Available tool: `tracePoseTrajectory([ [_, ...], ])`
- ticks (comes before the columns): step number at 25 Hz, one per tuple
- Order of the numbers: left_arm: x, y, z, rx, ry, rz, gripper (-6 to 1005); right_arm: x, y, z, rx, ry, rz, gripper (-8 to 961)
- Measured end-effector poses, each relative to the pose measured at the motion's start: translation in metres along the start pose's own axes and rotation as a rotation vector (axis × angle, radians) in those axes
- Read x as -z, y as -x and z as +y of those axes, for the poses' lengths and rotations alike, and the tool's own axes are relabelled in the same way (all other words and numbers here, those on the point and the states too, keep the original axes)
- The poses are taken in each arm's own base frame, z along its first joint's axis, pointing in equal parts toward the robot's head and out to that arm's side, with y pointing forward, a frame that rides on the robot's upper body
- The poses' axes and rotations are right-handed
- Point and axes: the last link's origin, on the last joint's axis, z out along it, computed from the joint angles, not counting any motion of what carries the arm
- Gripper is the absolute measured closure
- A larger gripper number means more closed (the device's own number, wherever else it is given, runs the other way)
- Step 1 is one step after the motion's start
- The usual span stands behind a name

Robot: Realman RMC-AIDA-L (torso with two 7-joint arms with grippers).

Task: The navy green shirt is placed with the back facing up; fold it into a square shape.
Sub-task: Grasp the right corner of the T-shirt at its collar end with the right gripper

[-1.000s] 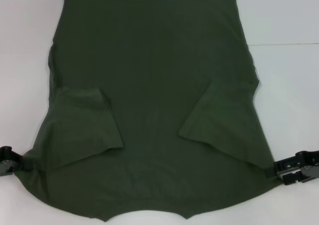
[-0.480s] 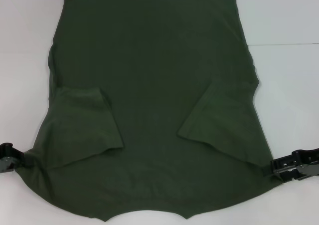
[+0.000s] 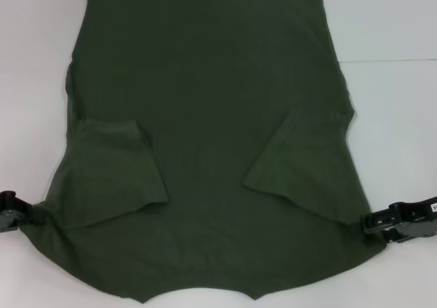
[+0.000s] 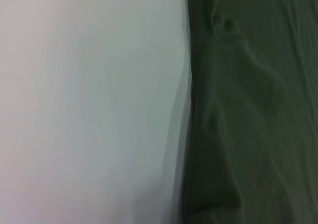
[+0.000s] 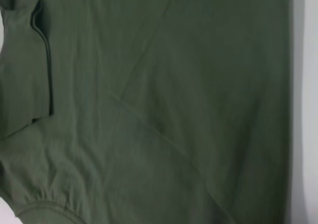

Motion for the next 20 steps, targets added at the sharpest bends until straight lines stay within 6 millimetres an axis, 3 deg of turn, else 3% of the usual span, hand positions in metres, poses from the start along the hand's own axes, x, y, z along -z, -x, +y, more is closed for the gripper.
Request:
tracePoseTrajectory([
  [20, 0.0016, -0.0063, 0.0034, -0.01, 0.001, 0.014, 986, -0.0058, 0.007, 0.0106, 0.026, 0.023, -0.004, 148],
])
